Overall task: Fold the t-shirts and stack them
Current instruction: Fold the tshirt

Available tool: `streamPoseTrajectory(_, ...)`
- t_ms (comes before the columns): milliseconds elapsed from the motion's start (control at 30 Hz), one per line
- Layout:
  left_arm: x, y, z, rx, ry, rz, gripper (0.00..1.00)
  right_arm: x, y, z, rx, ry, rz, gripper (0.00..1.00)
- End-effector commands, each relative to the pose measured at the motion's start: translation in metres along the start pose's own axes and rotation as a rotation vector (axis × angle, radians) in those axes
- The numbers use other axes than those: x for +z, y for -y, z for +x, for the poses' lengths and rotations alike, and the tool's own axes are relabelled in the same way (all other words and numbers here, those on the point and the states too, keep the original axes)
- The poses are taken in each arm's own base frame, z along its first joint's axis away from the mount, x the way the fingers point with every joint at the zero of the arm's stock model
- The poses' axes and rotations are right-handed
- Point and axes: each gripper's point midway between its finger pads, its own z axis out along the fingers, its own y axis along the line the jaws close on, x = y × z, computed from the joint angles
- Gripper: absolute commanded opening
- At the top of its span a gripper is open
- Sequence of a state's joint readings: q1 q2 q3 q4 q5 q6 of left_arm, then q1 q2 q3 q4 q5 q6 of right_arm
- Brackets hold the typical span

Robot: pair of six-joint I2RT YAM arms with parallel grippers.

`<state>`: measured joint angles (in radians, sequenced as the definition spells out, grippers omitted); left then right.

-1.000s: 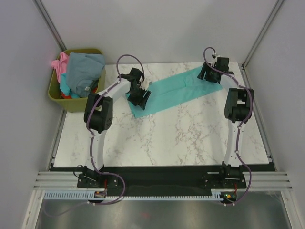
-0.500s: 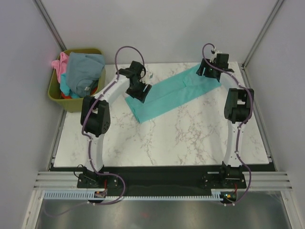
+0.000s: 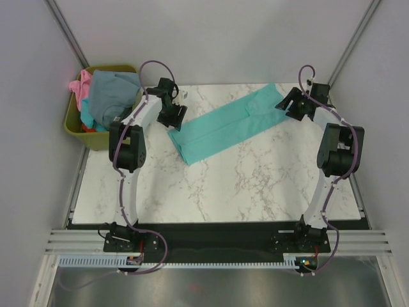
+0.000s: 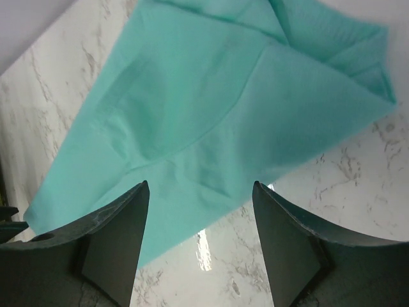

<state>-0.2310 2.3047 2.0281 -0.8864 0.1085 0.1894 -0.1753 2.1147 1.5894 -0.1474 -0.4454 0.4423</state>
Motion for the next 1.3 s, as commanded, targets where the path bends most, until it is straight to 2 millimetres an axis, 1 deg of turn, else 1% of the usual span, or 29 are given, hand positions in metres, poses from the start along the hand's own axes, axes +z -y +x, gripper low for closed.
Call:
streamPoseTrajectory(0, -0.001, 0.008, -0.009, 0.027, 0.022, 0.054, 0.66, 0.005, -0.006, 0.020, 0.053, -0.052, -0.042, 0.74)
streamPoseTrajectory(33, 0.000, 0.008, -0.006, 0.026, 0.012, 0.059, 0.65, 0.008, -0.003, 0.024, 0.059, -0.066, -0.042, 0.74)
streamPoseTrajectory(100, 0.003, 0.010, -0.001, 0.024, -0.001, 0.068, 0.64, 0.012, -0.002, 0.021, 0.053, -0.061, -0.046, 0.73)
streamPoseTrajectory(133, 0.004, 0.009, 0.000, 0.020, -0.005, 0.070, 0.63, 0.018, 0.001, 0.023, 0.055, -0.069, -0.042, 0.73)
streamPoseTrajectory(167, 0.004, 0.011, 0.002, 0.021, -0.010, 0.075, 0.62, 0.019, 0.001, 0.018, 0.051, -0.060, -0.045, 0.73)
streamPoseTrajectory(200, 0.006, 0.012, 0.007, 0.019, -0.023, 0.082, 0.61, 0.025, 0.005, 0.021, 0.055, -0.067, -0.040, 0.73)
streamPoseTrajectory(300, 0.008, 0.014, 0.014, 0.015, -0.042, 0.093, 0.57, 0.031, 0.009, 0.019, 0.050, -0.061, -0.027, 0.73)
streamPoseTrajectory(533, 0.014, 0.016, 0.022, 0.017, -0.070, 0.102, 0.51, 0.041, 0.026, 0.031, 0.059, -0.085, 0.004, 0.72)
streamPoseTrajectory(567, 0.015, 0.016, 0.024, 0.020, -0.074, 0.108, 0.49, 0.043, 0.026, 0.030, 0.056, -0.080, 0.006, 0.72)
streamPoseTrajectory(600, 0.017, 0.020, 0.027, 0.022, -0.085, 0.124, 0.36, 0.048, 0.031, 0.032, 0.059, -0.082, 0.018, 0.71)
streamPoseTrajectory(633, 0.015, 0.022, 0.029, 0.025, -0.088, 0.136, 0.28, 0.050, 0.031, 0.025, 0.049, -0.068, 0.018, 0.70)
streamPoseTrajectory(667, 0.016, 0.025, 0.033, 0.027, -0.099, 0.149, 0.12, 0.054, 0.033, 0.025, 0.048, -0.069, 0.020, 0.69)
streamPoseTrajectory(700, 0.014, 0.031, 0.037, 0.022, -0.109, 0.176, 0.08, 0.059, 0.037, 0.027, 0.046, -0.070, 0.026, 0.64)
streamPoseTrajectory(733, 0.009, 0.036, 0.037, 0.026, -0.102, 0.193, 0.07, 0.061, 0.036, 0.018, 0.029, -0.049, 0.031, 0.61)
streamPoseTrajectory(767, 0.009, 0.041, 0.045, 0.027, -0.124, 0.213, 0.02, 0.064, 0.038, 0.016, 0.020, -0.043, 0.039, 0.58)
streamPoseTrajectory(800, 0.006, 0.050, 0.047, 0.032, -0.126, 0.243, 0.02, 0.067, 0.041, 0.016, 0.018, -0.042, 0.047, 0.51)
streamPoseTrajectory(833, -0.001, 0.056, 0.049, 0.035, -0.130, 0.259, 0.02, 0.070, 0.040, 0.010, 0.001, -0.028, 0.050, 0.48)
streamPoseTrajectory(867, -0.003, 0.062, 0.057, 0.035, -0.150, 0.282, 0.02, 0.071, 0.040, 0.008, -0.006, -0.022, 0.053, 0.47)
streamPoseTrajectory(900, -0.008, 0.075, 0.060, 0.041, -0.153, 0.327, 0.02, 0.073, 0.041, 0.009, -0.013, -0.021, 0.057, 0.47)
streamPoseTrajectory(933, -0.012, 0.083, 0.066, 0.043, -0.171, 0.350, 0.02, 0.074, 0.036, 0.005, -0.025, -0.013, 0.051, 0.47)
streamPoseTrajectory(967, -0.020, 0.094, 0.071, 0.043, -0.176, 0.386, 0.02, 0.075, 0.035, 0.005, -0.031, -0.013, 0.050, 0.47)
streamPoseTrajectory(1000, -0.024, 0.105, 0.076, 0.053, -0.188, 0.412, 0.02, 0.078, 0.032, 0.007, -0.037, -0.017, 0.043, 0.47)
streamPoseTrajectory(1033, -0.027, 0.112, 0.083, 0.041, -0.207, 0.433, 0.02, 0.078, 0.029, 0.004, -0.042, -0.013, 0.037, 0.47)
streamPoseTrajectory(1067, -0.036, 0.119, 0.084, 0.045, -0.204, 0.447, 0.02, 0.080, 0.026, 0.005, -0.049, -0.014, 0.033, 0.47)
streamPoseTrajectory(1100, -0.040, 0.131, 0.087, 0.057, -0.209, 0.471, 0.02, 0.081, 0.027, 0.007, -0.047, -0.017, 0.033, 0.47)
streamPoseTrajectory(1167, -0.046, 0.144, 0.095, 0.066, -0.224, 0.497, 0.02, 0.084, 0.019, 0.006, -0.060, -0.014, 0.021, 0.48)
streamPoseTrajectory(1200, -0.053, 0.157, 0.096, 0.085, -0.220, 0.521, 0.02, 0.086, 0.017, 0.007, -0.063, -0.015, 0.017, 0.48)
streamPoseTrajectory(1233, -0.055, 0.163, 0.101, 0.088, -0.231, 0.533, 0.02, 0.087, 0.012, 0.007, -0.069, -0.015, 0.009, 0.48)
streamPoseTrajectory(1267, -0.058, 0.174, 0.103, 0.108, -0.235, 0.550, 0.02, 0.089, 0.010, 0.009, -0.072, -0.018, 0.005, 0.48)
